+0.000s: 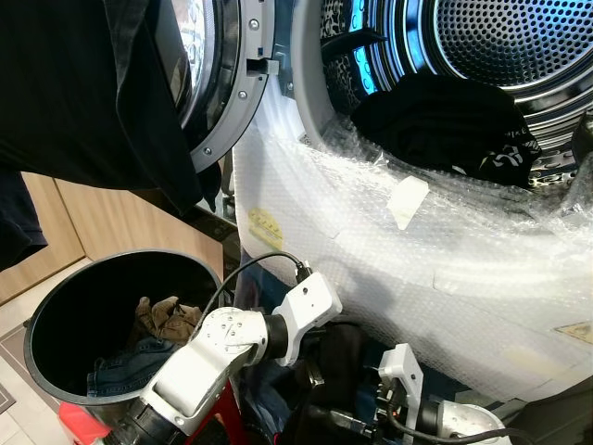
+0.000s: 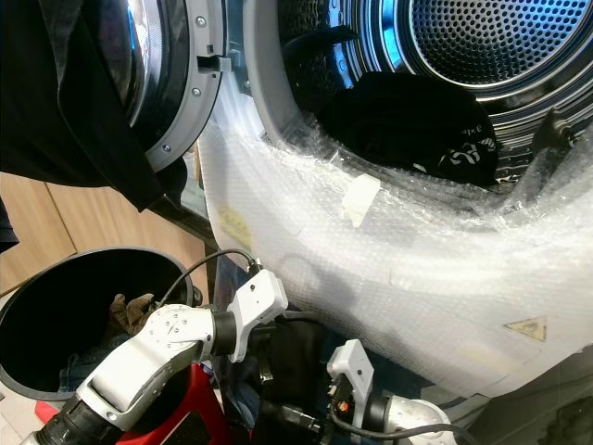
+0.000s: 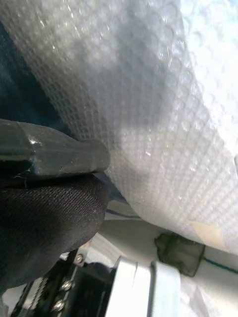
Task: Clothes washing
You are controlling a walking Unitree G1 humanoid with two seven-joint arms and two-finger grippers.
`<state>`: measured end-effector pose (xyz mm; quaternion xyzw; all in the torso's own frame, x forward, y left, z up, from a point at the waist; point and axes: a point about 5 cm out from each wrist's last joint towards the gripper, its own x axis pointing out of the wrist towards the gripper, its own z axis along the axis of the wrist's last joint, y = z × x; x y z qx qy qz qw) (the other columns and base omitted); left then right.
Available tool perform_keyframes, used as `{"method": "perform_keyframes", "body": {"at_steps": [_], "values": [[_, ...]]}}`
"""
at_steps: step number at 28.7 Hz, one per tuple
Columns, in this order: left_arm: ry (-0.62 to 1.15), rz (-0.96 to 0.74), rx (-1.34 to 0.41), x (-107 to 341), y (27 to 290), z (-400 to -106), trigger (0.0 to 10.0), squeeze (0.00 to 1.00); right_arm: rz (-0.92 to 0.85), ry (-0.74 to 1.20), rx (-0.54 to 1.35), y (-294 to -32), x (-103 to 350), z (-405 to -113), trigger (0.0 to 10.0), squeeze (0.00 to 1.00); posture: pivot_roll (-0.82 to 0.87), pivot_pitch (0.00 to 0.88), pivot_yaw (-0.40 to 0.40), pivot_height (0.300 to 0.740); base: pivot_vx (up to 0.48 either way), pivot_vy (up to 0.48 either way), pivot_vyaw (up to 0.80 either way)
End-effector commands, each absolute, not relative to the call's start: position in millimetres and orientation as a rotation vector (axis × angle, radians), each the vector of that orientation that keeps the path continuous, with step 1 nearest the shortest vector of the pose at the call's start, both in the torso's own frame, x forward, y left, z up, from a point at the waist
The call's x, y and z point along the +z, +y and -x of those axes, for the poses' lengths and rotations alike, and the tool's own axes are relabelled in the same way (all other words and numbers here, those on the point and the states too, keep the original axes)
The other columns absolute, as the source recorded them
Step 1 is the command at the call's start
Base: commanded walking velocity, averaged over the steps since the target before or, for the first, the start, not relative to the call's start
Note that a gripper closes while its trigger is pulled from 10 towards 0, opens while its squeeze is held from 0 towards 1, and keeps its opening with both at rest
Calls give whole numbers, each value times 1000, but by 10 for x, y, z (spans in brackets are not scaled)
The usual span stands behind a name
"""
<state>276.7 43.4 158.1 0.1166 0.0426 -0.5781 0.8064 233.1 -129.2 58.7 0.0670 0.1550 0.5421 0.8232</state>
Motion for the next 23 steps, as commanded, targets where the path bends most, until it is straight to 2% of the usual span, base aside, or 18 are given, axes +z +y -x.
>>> {"method": "perform_keyframes", "body": {"at_steps": [1,8,9,12,23], "values": [[0,-263,-1245,1748,372,-2793,0,0,-135,348,1153,-1276,565,-2347,10000,0,165,32,-101,740,0,0,0],[-37,-256,-1234,1836,327,-2834,0,0,-177,370,1048,-1238,457,-2443,10000,0,167,32,-105,740,0,0,0],[-49,-253,-1229,1868,325,-2844,0,0,-158,371,936,-1269,405,-2536,10000,0,168,31,-105,740,0,0,0],[-74,-256,-1213,1942,351,-2866,0,0,-153,407,808,-1338,299,-2620,10000,0,171,31,-105,740,0,0,0],[-130,-232,-1183,2130,450,-2910,0,0,-201,464,763,-1411,90,-2537,10000,0,174,32,-108,740,0,0,0]]}}
